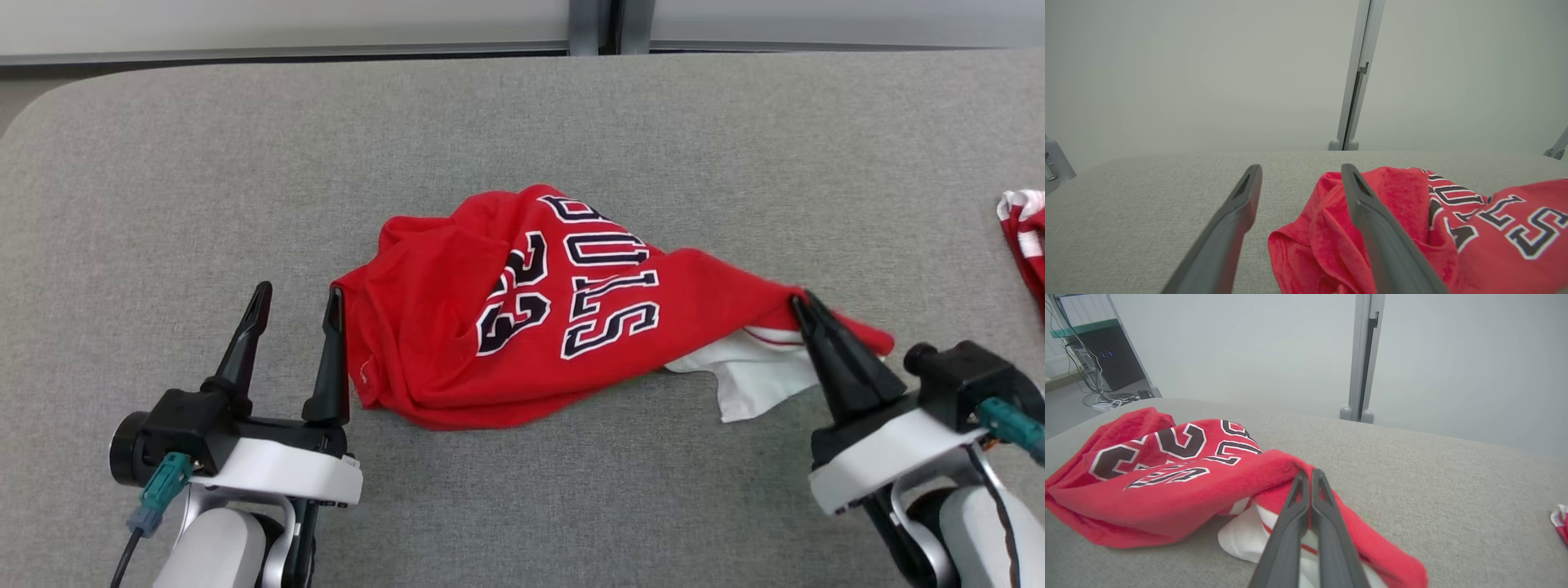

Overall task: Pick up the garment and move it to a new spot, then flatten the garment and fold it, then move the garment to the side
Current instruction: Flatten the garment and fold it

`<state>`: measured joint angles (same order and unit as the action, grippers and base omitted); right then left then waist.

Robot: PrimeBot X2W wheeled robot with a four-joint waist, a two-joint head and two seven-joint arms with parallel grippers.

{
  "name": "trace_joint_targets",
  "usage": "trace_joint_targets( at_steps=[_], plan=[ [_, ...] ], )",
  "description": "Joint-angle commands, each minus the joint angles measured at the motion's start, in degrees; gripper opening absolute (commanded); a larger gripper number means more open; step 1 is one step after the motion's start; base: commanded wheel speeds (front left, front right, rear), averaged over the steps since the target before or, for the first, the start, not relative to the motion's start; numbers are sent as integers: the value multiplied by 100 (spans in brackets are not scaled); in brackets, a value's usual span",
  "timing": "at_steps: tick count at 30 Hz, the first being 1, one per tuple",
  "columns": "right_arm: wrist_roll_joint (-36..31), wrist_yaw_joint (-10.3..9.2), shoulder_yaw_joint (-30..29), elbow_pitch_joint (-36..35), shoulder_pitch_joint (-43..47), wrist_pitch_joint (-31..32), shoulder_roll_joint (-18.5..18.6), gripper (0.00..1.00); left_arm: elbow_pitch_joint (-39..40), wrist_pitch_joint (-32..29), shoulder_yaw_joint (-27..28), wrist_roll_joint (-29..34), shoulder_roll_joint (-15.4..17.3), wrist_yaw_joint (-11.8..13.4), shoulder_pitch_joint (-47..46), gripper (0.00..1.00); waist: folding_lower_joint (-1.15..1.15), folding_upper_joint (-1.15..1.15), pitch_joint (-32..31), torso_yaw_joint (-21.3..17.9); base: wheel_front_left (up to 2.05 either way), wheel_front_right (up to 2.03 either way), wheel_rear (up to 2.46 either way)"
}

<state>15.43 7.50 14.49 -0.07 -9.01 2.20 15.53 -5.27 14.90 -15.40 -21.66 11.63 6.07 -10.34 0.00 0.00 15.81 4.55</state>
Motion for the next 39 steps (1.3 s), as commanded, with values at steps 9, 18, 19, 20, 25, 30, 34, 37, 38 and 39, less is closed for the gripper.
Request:
trace_joint_targets(
  at_steps=[9,18,19,20,25,30,34,37,38,39],
  plan=[
    [399,-1,-134,885,-1419,180,151,0,16,31,-19,118,-183,-163,-517,100,0,0,781,379,0,0,0],
    [762,-1,78,2216,-2460,-324,143,100,-79,33,101,278,-373,-348,-734,100,0,0,975,463,0,0,0],
    [788,-1,112,2275,-2501,-425,148,100,-81,33,132,306,-383,-354,-739,100,0,0,959,444,0,0,0],
    [863,-1,134,2308,-2510,-521,118,100,-91,33,160,329,-392,-362,-731,100,0,0,932,421,0,0,0],
    [863,-1,132,2110,-2417,-1040,164,100,-108,33,293,411,-406,-407,-632,100,0,0,757,282,0,0,0],
    [625,-1,-90,1499,-2016,-1302,183,100,-128,33,425,495,-375,-408,-495,100,0,0,476,129,0,0,0],
    [504,-1,-310,1085,-1592,-1220,108,100,-155,33,482,532,-350,-404,-373,100,0,0,271,45,0,0,0],
    [409,-1,-479,693,-1128,-1096,37,100,-191,33,516,554,-319,-407,-252,100,0,0,68,-27,0,0,0],
    [383,-1,-530,582,-940,-1035,-1,100,-199,33,525,563,-310,-403,-205,100,0,0,3,-50,0,0,0],
    [356,-1,-589,459,-758,-978,-38,100,-212,33,519,565,-303,-410,-161,100,0,0,-50,-65,0,0,0]
  ],
)
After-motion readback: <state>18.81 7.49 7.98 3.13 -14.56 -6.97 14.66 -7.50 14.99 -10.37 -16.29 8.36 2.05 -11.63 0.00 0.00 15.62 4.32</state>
